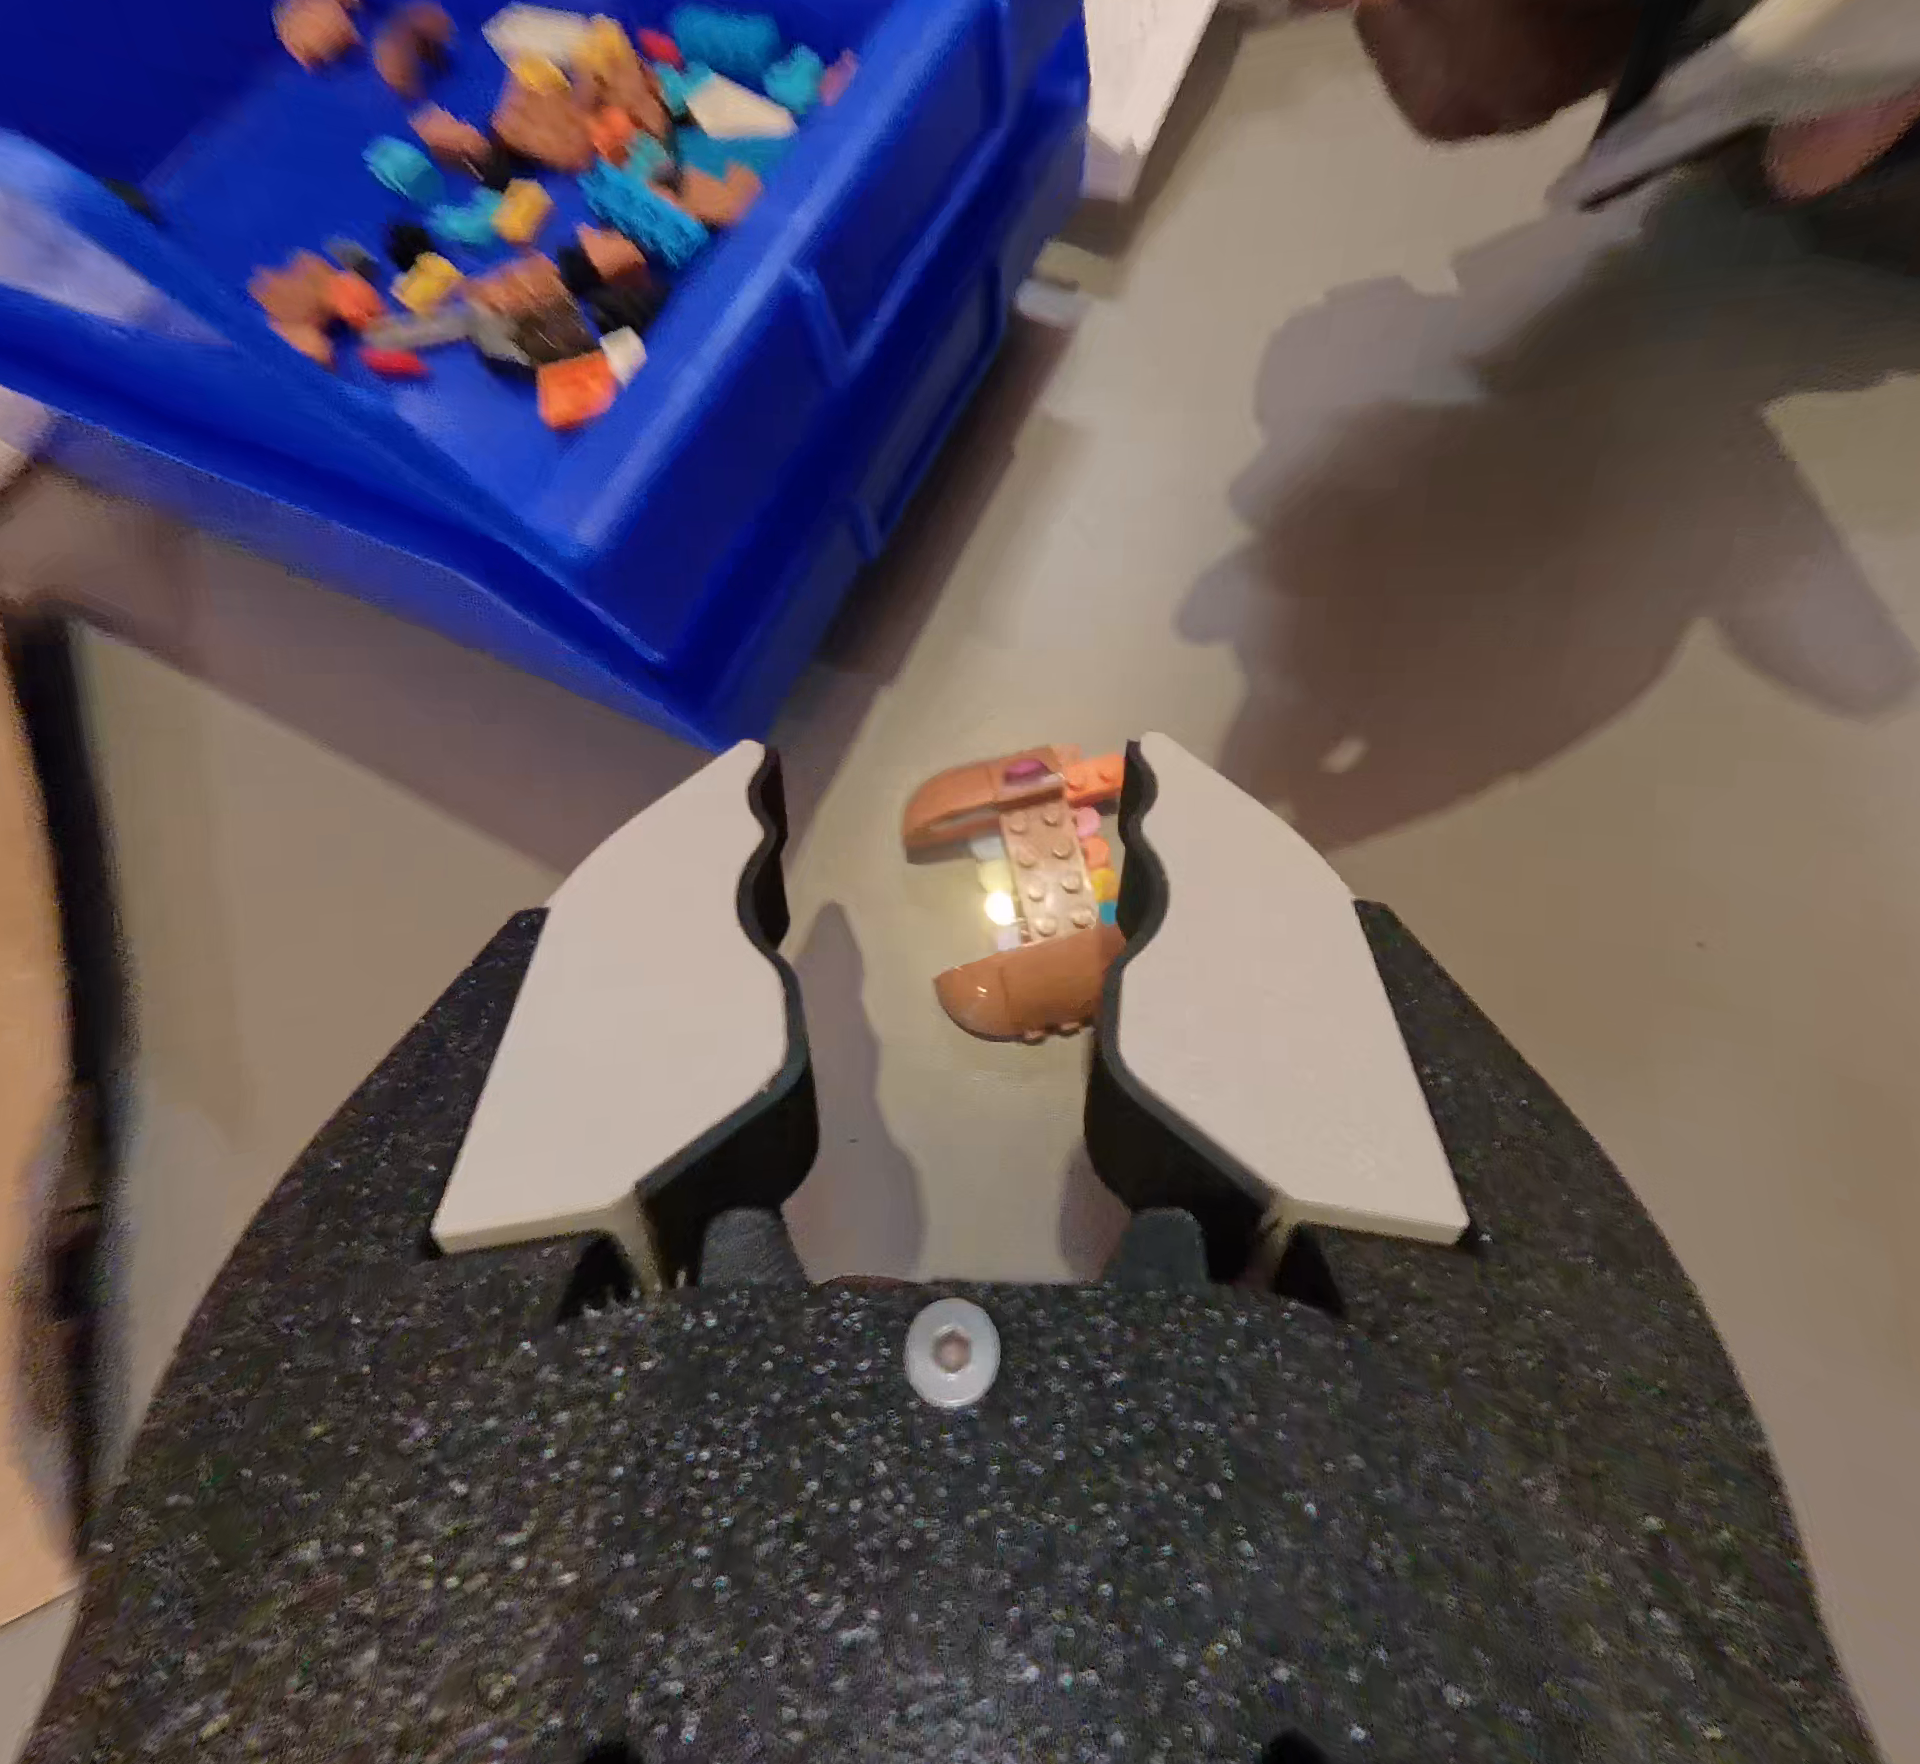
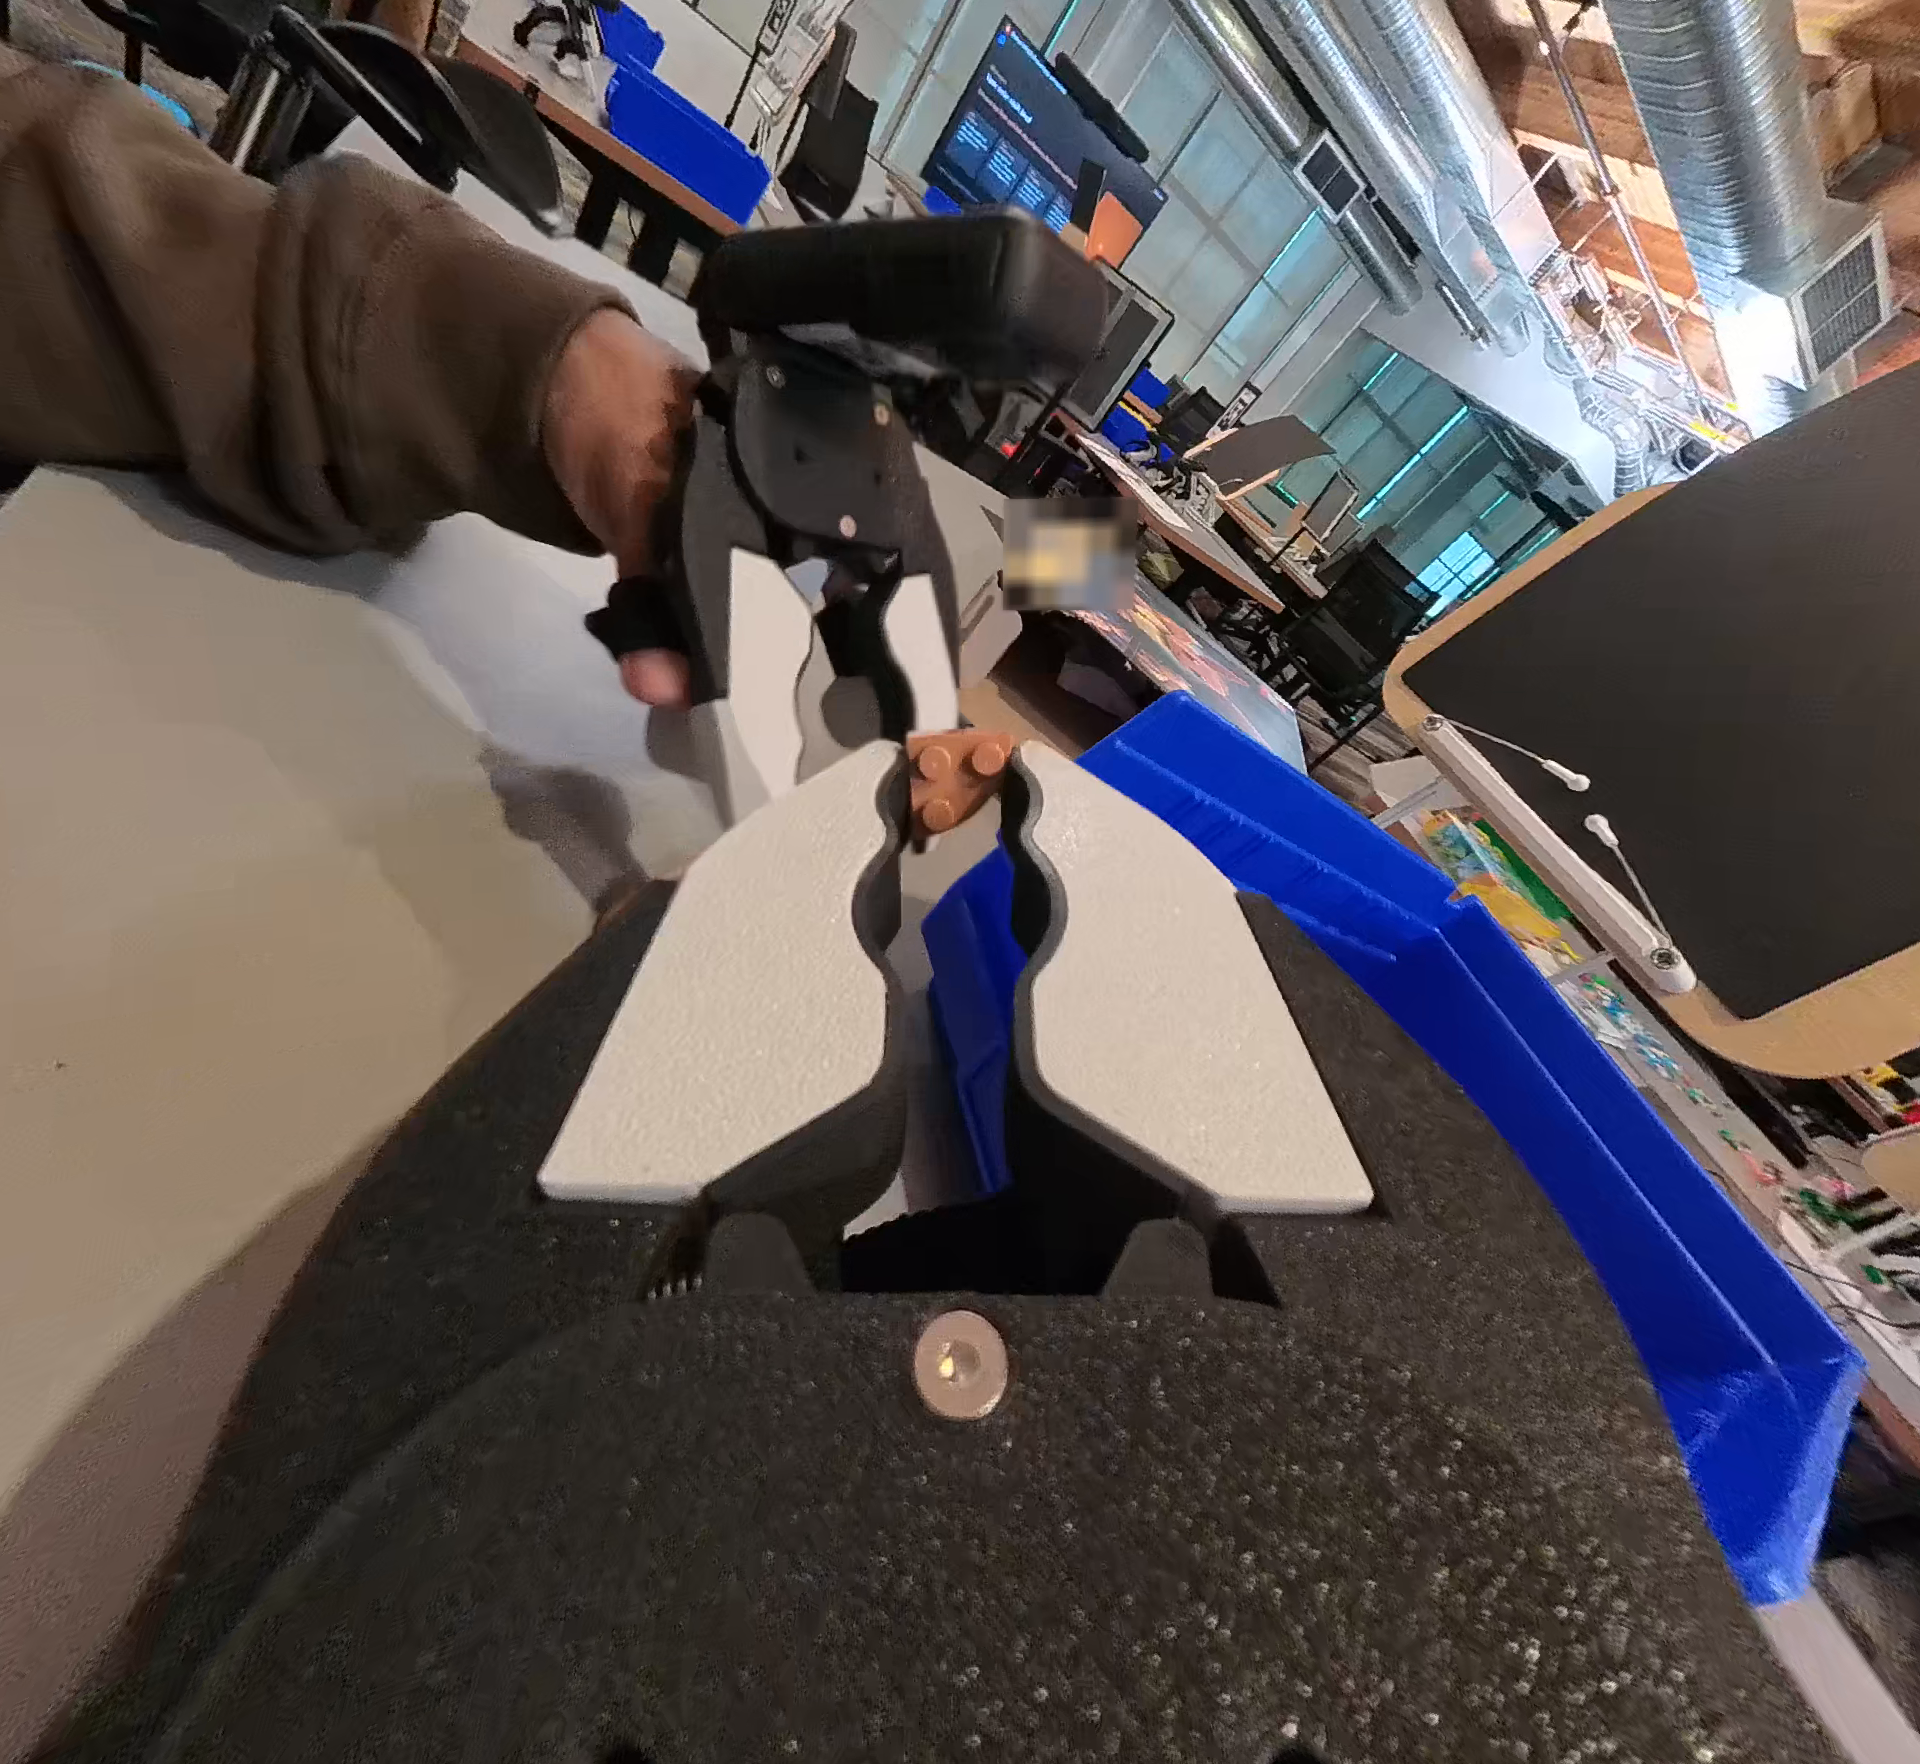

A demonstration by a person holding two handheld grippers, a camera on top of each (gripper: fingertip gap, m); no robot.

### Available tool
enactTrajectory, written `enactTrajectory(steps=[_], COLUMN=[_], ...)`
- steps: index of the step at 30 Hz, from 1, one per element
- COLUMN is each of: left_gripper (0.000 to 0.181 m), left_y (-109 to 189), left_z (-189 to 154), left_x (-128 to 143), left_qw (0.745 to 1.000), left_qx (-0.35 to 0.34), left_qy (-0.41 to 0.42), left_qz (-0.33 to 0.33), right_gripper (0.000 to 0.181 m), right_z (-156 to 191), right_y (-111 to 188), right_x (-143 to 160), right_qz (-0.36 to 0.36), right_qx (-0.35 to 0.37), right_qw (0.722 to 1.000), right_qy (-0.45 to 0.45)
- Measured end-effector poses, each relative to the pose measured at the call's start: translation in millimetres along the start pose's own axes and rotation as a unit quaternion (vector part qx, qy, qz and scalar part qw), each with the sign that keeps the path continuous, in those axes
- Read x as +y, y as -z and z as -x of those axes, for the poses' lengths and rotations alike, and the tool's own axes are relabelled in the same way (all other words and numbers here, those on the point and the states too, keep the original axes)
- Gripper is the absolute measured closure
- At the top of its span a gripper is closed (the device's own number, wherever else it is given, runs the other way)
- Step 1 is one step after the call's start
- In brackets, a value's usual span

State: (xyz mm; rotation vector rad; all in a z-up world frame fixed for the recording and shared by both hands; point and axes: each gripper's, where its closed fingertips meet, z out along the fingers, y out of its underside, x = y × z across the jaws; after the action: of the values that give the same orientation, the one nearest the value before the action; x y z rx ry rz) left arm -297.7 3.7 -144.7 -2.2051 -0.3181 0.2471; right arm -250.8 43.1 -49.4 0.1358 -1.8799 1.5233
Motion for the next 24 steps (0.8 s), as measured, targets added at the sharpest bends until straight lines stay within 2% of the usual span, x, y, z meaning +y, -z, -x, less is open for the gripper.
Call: enactTrajectory(steps=[2, 4, 6, 8, 11, 13, 17, 24], left_gripper=[0.119, 0.12, 0.123, 0.126, 0.131, 0.132, 0.134, 0.157], left_y=[14.8, 30.5, 42.9, 50.6, 53.2, 51.8, 51.4, 49.3], left_z=[5.3, -3.6, -30.7, -56.8, -81.3, -89.8, -95.2, -95.0], left_x=[-20.4, -45.8, -68.7, -83.3, -90.3, -90.5, -91.7, -90.3], left_qw=[0.998, 0.99, 0.976, 0.951, 0.917, 0.9, 0.884, 0.88], left_qx=[-0.027, -0.016, 0.083, 0.192, 0.3, 0.341, 0.372, 0.374], left_qy=[-0.029, -0.041, 0.007, 0.055, 0.102, 0.125, 0.137, 0.132], left_qz=[-0.054, -0.131, -0.201, -0.236, -0.242, -0.239, -0.248, -0.259], right_gripper=[0.165, 0.165, 0.165, 0.165, 0.165, 0.165, 0.165, 0.165], right_z=[0.1, 0.1, 0.0, 1.7, 5.8, 10.0, 22.5, 31.4], right_y=[0.6, 1.6, 2.7, 2.0, -0.3, -1.9, -5.3, -11.0], right_x=[-3.5, -8.8, -14.1, -16.0, -17.9, -19.6, -22.0, -22.3], right_qz=[-0.011, -0.028, -0.047, -0.055, -0.06, -0.063, -0.069, -0.067], right_qx=[-0.005, -0.008, -0.004, -0.001, 0.005, 0.006, -0.005, -0.004], right_qw=[1.0, 0.999, 0.999, 0.998, 0.998, 0.997, 0.994, 0.992], right_qy=[-0.018, -0.03, -0.025, -0.011, 0.018, 0.04, 0.08, 0.107])
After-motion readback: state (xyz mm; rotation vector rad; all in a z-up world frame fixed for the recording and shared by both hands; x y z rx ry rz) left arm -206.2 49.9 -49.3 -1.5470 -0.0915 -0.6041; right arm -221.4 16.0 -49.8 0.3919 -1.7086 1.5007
